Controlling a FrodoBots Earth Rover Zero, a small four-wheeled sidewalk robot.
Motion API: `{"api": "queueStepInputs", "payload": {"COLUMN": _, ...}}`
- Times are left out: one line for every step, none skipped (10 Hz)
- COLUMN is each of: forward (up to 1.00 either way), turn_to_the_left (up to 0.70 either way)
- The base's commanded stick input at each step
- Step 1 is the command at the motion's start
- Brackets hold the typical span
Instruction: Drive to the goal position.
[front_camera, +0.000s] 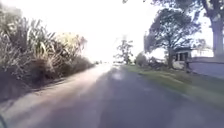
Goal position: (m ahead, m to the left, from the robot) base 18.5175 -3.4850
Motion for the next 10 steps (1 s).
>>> {"api": "queueStepInputs", "payload": {"forward": 1.00, "turn_to_the_left": 0.00}}
{"api": "queueStepInputs", "payload": {"forward": 1.00, "turn_to_the_left": 0.00}}
{"api": "queueStepInputs", "payload": {"forward": 1.00, "turn_to_the_left": 0.00}}
{"api": "queueStepInputs", "payload": {"forward": 1.00, "turn_to_the_left": 0.00}}
{"api": "queueStepInputs", "payload": {"forward": 1.00, "turn_to_the_left": 0.00}}
{"api": "queueStepInputs", "payload": {"forward": 1.00, "turn_to_the_left": 0.00}}
{"api": "queueStepInputs", "payload": {"forward": 1.00, "turn_to_the_left": 0.00}}
{"api": "queueStepInputs", "payload": {"forward": 1.00, "turn_to_the_left": 0.00}}
{"api": "queueStepInputs", "payload": {"forward": 1.00, "turn_to_the_left": 0.00}}
{"api": "queueStepInputs", "payload": {"forward": 1.00, "turn_to_the_left": 0.00}}
